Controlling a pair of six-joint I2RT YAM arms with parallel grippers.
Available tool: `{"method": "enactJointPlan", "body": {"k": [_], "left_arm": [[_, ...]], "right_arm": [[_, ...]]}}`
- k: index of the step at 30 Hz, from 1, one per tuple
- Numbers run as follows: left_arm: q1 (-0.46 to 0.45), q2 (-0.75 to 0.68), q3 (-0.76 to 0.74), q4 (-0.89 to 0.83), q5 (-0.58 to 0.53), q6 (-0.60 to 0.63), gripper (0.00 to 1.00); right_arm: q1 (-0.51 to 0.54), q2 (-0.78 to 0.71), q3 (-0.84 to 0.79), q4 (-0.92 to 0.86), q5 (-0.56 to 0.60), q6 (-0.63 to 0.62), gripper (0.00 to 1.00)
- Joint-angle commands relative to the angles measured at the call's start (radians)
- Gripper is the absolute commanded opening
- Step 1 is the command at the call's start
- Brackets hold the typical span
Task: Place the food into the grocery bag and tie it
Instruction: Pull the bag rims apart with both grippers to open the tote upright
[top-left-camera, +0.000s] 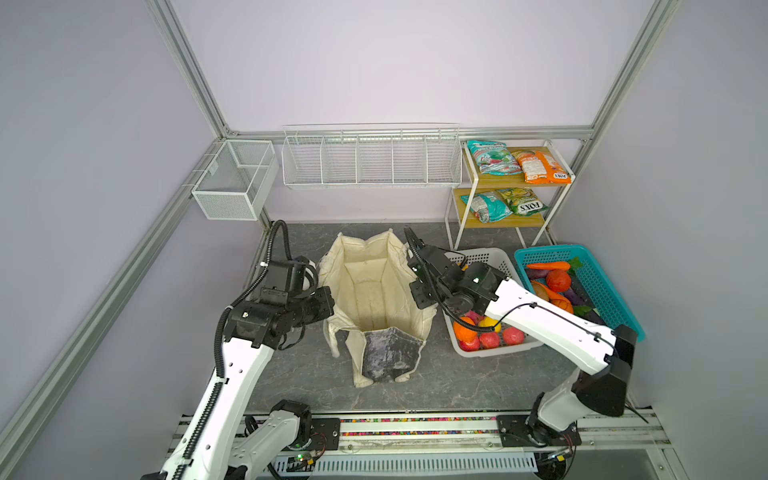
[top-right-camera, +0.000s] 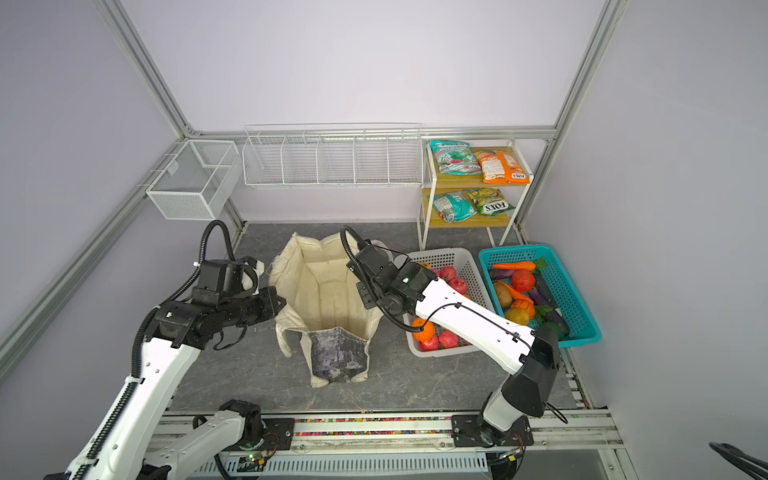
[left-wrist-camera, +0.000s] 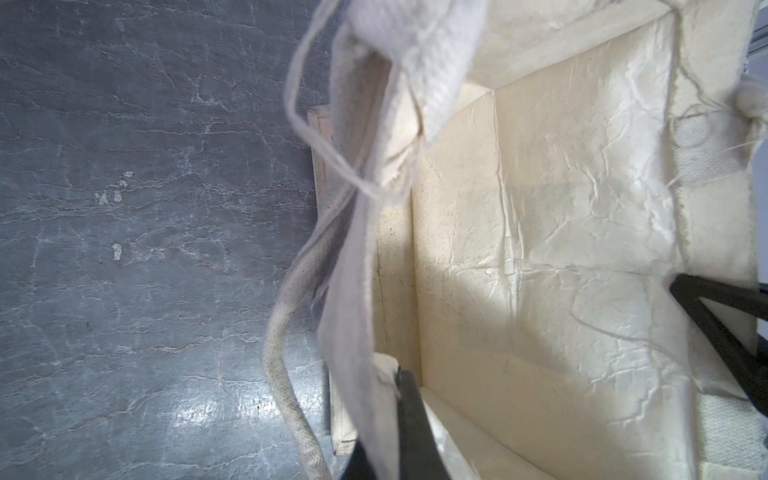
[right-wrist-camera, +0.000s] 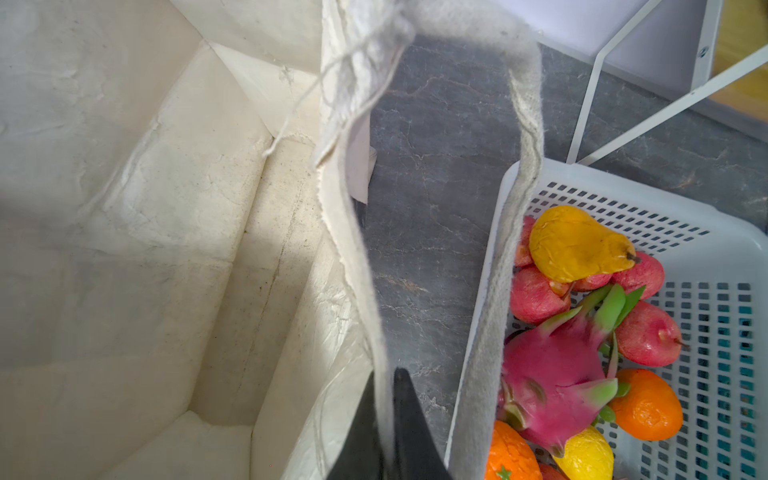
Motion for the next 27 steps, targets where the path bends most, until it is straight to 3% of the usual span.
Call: {"method": "enactJointPlan", "body": {"k": [1,6,9,13,20,23,27], "left_arm": [[-0.002,-0.014,-0.013,0.042,-0.064,-0.025,0.10],[-0.001,-0.009,0.002,0.038,-0.093,-0.025,0.56],[-0.002,0.000,0.019,0.022,-0.120,-0.015,0.69],[-0.002,0.040,0.047,-0.017,-0.179,0.011,0.77],[-0.002,0.122,0.101,-0.056,-0.265,0.057,0.78],[-0.002,0.150,0.110,-0.056,-0.254,0.074,0.70],[-0.002,0.172,0.102,-0.051,-0.208,0.087,0.46]], "right_arm": [[-0.005,-0.020,-0.031,0.036,-0.019,0.038,0.10],[-0.009,-0.054,-0.060,0.039,-0.018,0.041,0.10],[-0.011,-0.066,-0.071,0.043,-0.020,0.043,0.10],[-0.014,-0.073,-0.080,0.048,-0.027,0.041,0.09],[-0.017,-0.085,-0.093,0.054,-0.042,0.038,0.10],[-0.018,-0.091,-0.097,0.055,-0.043,0.038,0.09],[-0.018,-0.093,-0.101,0.060,-0.051,0.038,0.10]]}}
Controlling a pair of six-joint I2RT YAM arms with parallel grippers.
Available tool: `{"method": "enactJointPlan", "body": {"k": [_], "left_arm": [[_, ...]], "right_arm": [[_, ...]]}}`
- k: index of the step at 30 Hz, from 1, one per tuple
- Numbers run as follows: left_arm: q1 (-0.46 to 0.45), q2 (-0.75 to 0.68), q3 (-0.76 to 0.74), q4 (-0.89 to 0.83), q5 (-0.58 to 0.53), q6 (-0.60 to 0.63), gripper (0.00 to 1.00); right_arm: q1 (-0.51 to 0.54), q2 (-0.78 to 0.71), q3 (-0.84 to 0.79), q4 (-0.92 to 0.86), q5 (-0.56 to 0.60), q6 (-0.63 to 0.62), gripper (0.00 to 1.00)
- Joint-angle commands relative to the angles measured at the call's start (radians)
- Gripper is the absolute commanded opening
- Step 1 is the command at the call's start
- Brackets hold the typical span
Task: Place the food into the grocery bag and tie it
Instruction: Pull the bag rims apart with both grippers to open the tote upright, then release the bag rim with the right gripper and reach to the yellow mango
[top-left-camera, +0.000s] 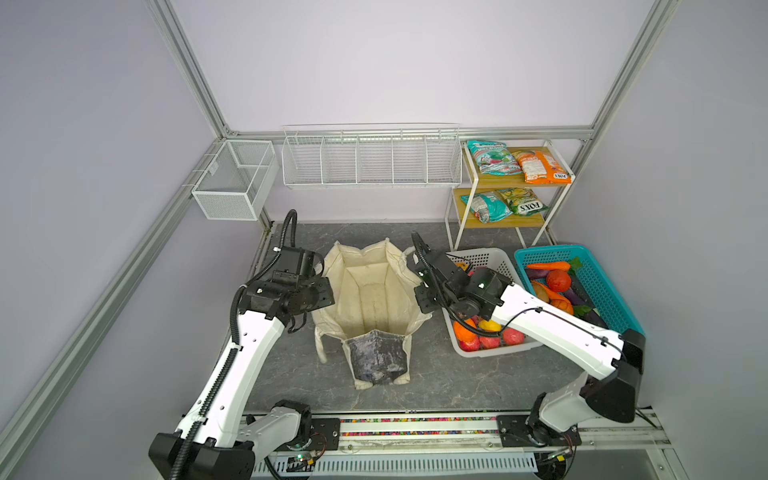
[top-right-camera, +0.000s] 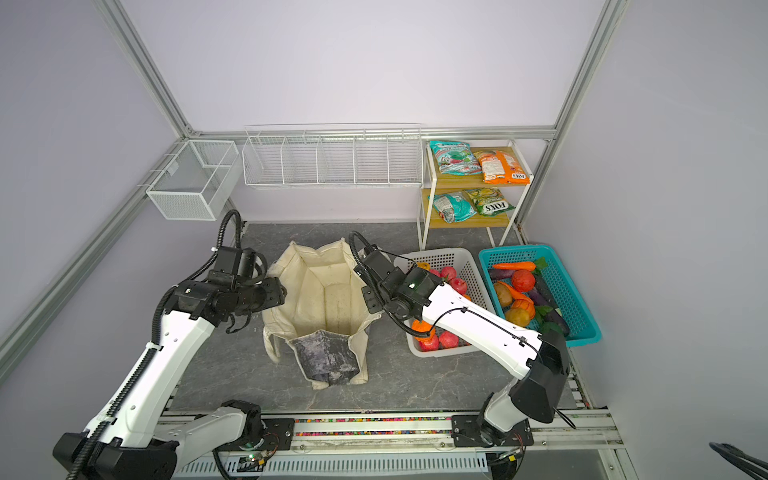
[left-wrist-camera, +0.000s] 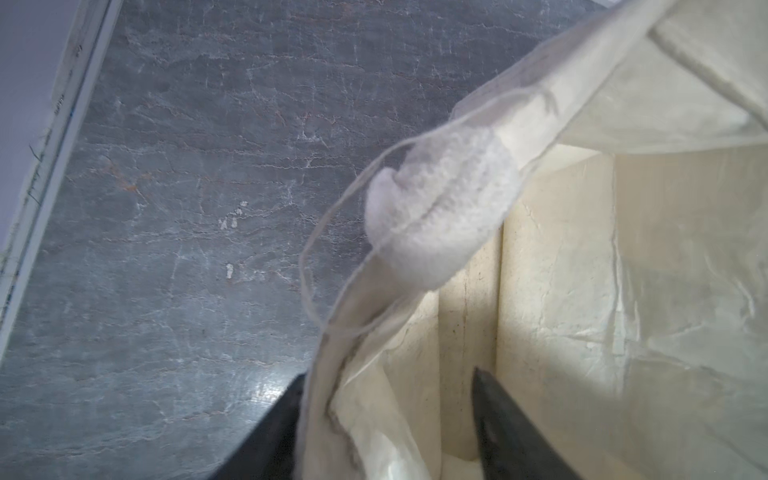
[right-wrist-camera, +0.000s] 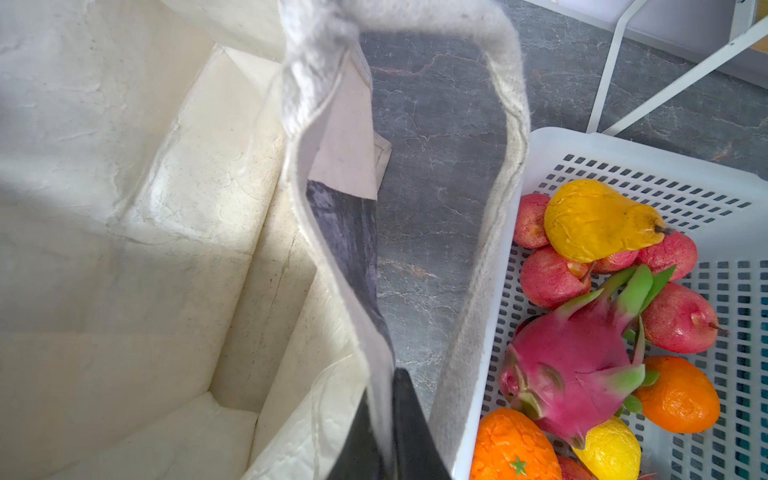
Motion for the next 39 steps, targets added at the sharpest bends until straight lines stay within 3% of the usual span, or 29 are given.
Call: {"method": "enactJointPlan", "body": {"k": [1,7,11,14,17,23,25,30,39], "left_arm": [[-0.002,0.008,0.017,-0.023,0.023,0.036,0.39],[-0.002,-0.022,-0.006,0.023,0.078,0.046,0.04],[-0.002,-0.018,-0.012,0.037,0.099,0.054,0.00],[-0.002,-0.014,-0.018,0.045,0.112,0.058,0.00],[-0.002,-0.013,-0.023,0.051,0.126,0.066,0.00],[-0.004,-0.028,-0.042,0.055,0.156,0.081,0.00],[-0.005,-0.032,-0.047,0.053,0.156,0.088,0.00],[-0.005,-0.040,-0.060,0.054,0.169,0.098,0.00],[-0.005,-0.049,-0.084,0.074,0.196,0.109,0.00]], "right_arm": [[-0.004,-0.033,-0.016,0.017,-0.006,0.016,0.09],[-0.005,-0.029,-0.009,0.017,-0.025,0.012,0.11],[-0.006,-0.043,-0.003,0.017,-0.036,0.005,0.21],[-0.004,-0.058,0.012,0.008,-0.037,-0.005,0.39],[-0.006,-0.079,0.040,-0.004,-0.027,-0.024,0.68],[-0.018,-0.170,0.086,-0.007,0.092,-0.054,1.00],[-0.043,-0.212,0.085,-0.001,0.114,-0.048,0.94],[-0.179,-0.277,0.055,-0.020,0.120,-0.029,0.93],[-0.446,-0.245,-0.087,0.028,-0.114,-0.007,0.93]]}}
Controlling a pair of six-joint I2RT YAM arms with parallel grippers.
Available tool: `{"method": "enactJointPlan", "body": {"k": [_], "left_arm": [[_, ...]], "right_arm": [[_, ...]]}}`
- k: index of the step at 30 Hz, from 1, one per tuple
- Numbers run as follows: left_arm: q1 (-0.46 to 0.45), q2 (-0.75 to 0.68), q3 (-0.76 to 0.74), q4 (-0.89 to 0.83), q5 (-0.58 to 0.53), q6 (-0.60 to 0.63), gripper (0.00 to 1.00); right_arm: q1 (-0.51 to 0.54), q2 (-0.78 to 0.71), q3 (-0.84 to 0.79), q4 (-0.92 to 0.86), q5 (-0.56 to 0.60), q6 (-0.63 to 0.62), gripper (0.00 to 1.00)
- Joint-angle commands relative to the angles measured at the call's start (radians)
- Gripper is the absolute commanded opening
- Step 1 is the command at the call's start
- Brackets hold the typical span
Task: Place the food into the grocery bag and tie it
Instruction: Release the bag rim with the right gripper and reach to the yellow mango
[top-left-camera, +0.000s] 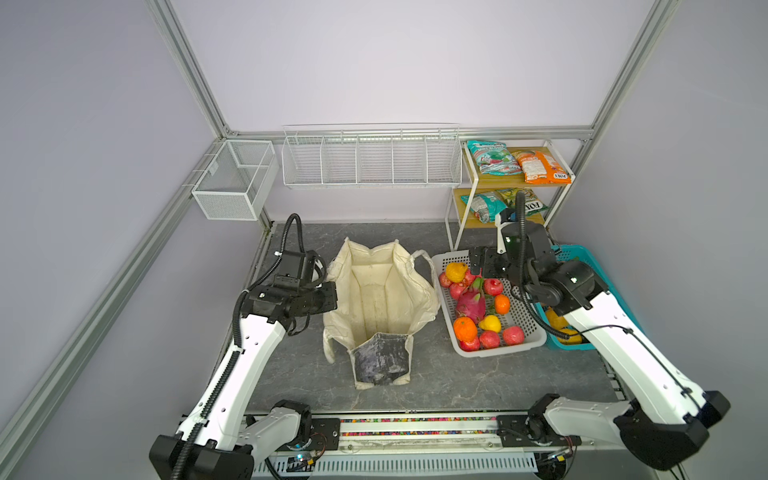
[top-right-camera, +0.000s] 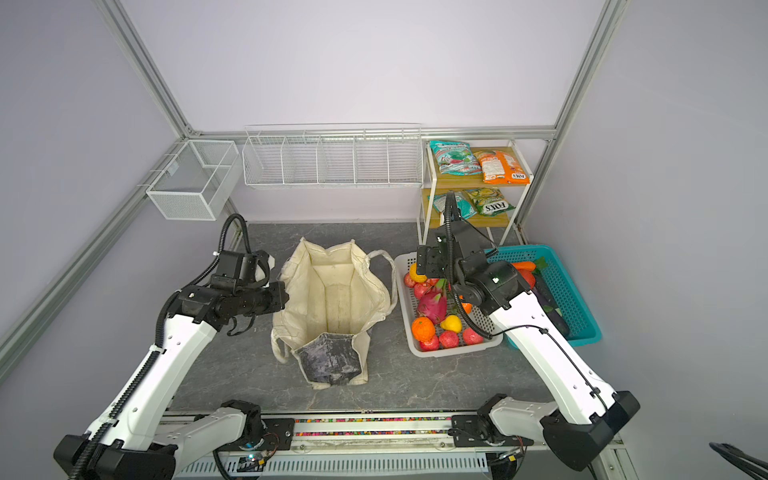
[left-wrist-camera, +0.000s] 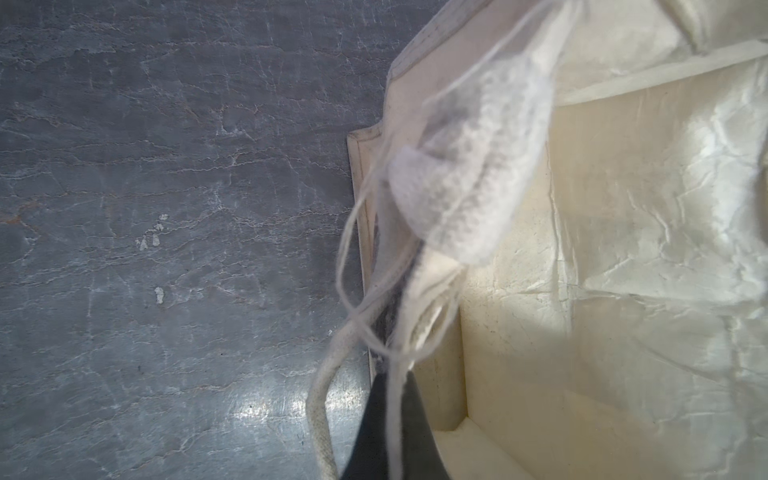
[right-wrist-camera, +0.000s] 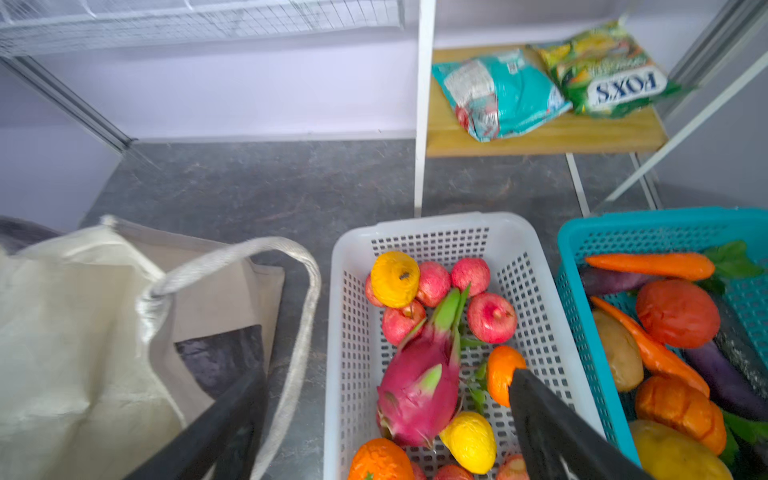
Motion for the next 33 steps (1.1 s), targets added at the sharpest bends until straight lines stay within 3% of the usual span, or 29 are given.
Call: {"method": "enactJointPlan", "body": {"k": [1,10,33], "left_arm": [[-0.005,-0.013,-0.019,-0.001,0.032,0.025,0.00],[-0.005,-0.017,-0.026,0.004,0.038,0.033,0.00],[-0.005,-0.011,-0.044,0.017,0.043,0.044,0.00]], "right_arm": [[-0.059,0.045,-0.049,0.035,-0.124,0.023,0.93],[-0.127,0.191,-0.088,0.141,-0.235,0.049,0.94],[-0.165,0.484,-0.082,0.298,-0.282,0.113,0.96]]}}
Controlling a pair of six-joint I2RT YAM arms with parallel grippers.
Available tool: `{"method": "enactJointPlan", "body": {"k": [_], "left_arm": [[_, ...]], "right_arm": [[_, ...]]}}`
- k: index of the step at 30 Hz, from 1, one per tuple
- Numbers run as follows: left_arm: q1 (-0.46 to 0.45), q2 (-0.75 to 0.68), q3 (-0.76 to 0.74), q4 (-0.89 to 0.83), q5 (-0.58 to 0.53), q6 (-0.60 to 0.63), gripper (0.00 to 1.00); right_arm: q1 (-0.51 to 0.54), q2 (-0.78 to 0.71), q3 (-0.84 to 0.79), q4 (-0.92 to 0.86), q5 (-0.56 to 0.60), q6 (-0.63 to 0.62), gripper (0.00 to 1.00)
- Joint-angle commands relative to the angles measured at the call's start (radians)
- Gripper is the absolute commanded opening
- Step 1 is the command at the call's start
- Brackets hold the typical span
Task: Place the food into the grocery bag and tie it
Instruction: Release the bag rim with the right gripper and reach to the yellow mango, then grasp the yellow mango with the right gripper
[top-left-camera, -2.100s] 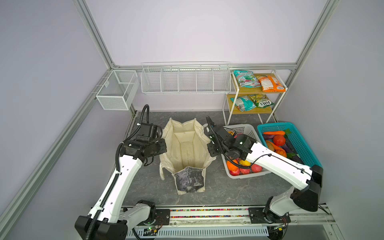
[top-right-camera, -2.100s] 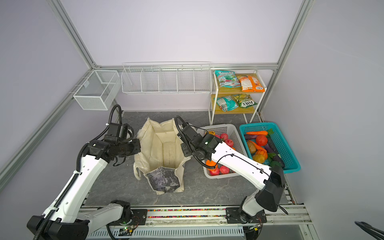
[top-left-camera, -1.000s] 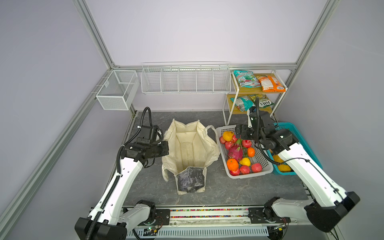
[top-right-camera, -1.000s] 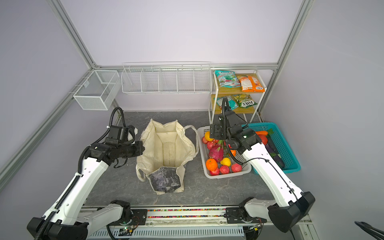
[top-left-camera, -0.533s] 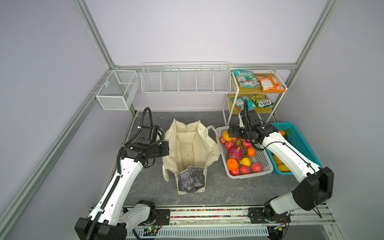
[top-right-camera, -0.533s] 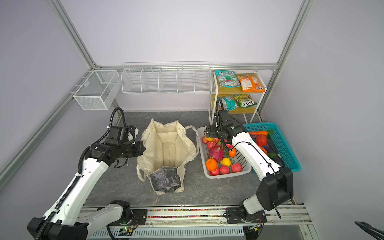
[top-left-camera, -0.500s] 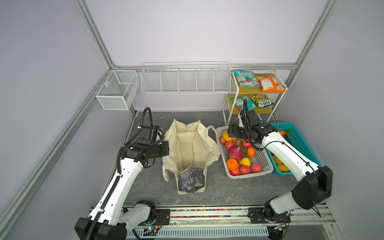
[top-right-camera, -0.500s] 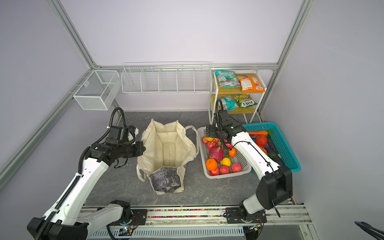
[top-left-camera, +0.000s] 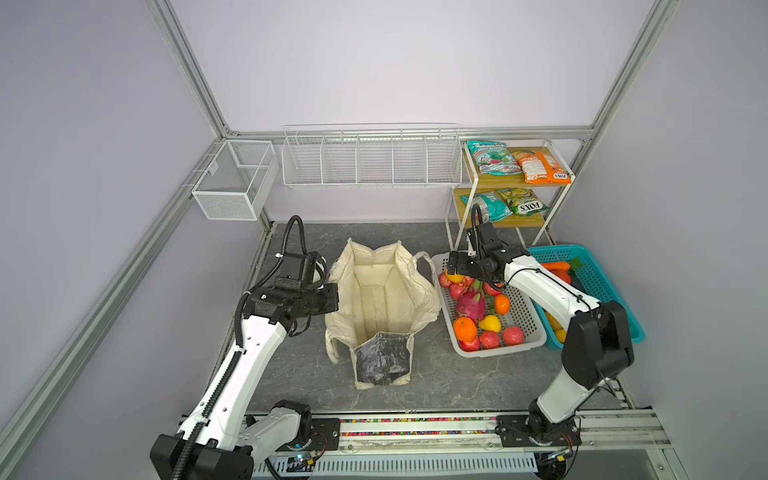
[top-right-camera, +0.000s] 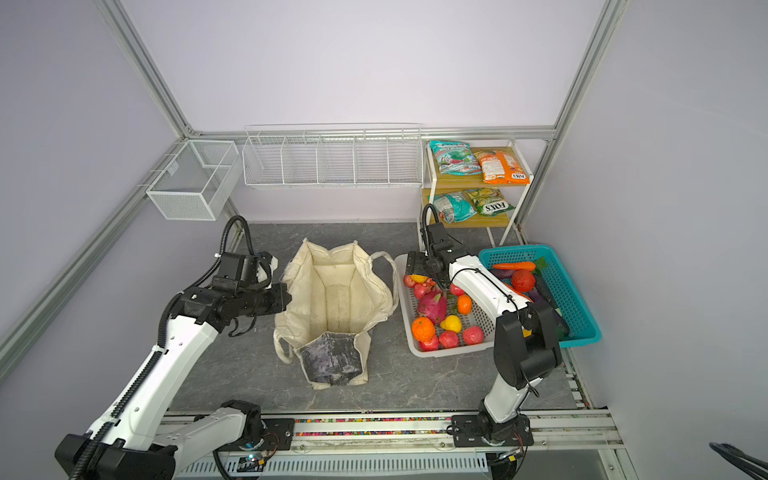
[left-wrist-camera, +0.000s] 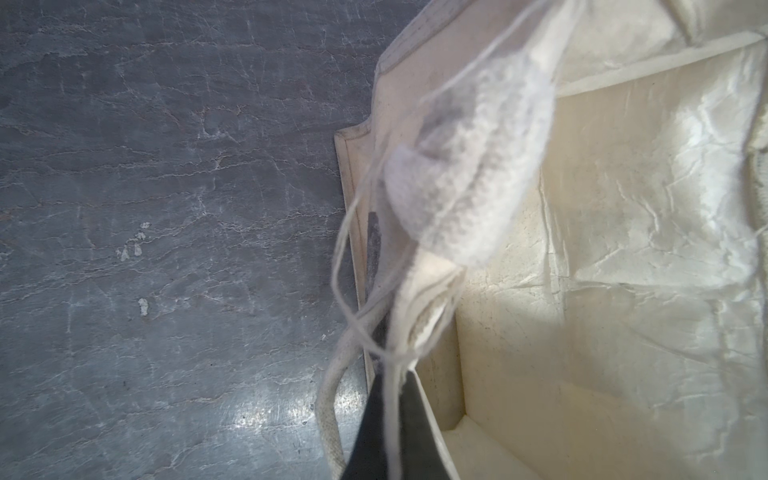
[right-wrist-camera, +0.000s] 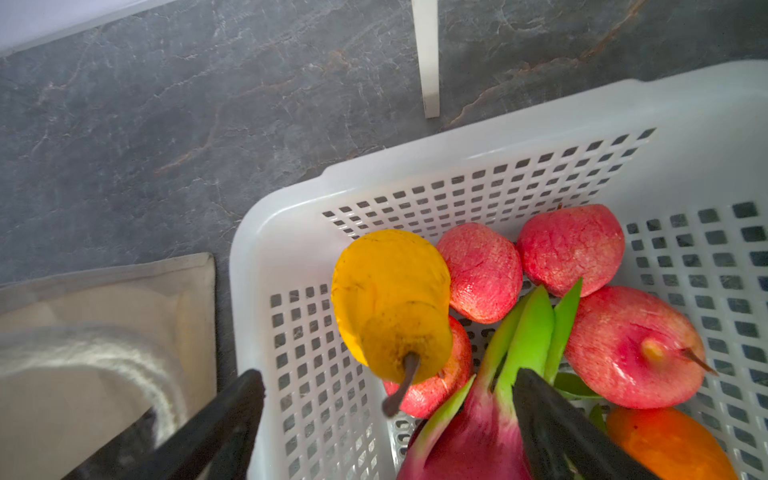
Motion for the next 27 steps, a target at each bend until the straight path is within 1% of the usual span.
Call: {"method": "enactJointPlan", "body": {"k": [1,6,12,17,21,27], "left_arm": [[-0.005,-0.007,-0.016,-0.013,0.019,0.019,0.00],[-0.005,-0.007,-0.019,-0.012,0.021,0.019,0.00],[-0.005,-0.003,-0.021,-0.006,0.025,0.015,0.00],[-0.005,-0.007,-0.033,-0.003,0.024,0.016,0.00],[-0.005,-0.004,-0.043,0.005,0.031,0.012,0.00],[-0.005,-0.010,-0.052,0.010,0.035,0.010,0.00]], "right_arm": [[-0.012,0.040,-0.005,0.040,-0.022,0.026,0.96],[-0.017,0.096,0.010,0.064,-0.058,0.028,1.00],[-0.018,0.142,0.039,0.072,-0.085,0.030,0.91],[-0.017,0.164,0.049,0.078,-0.086,0.032,0.80],[-0.018,0.181,0.048,0.087,-0.088,0.034,0.65],[-0.017,0.191,0.047,0.094,-0.095,0.039,0.47]]}}
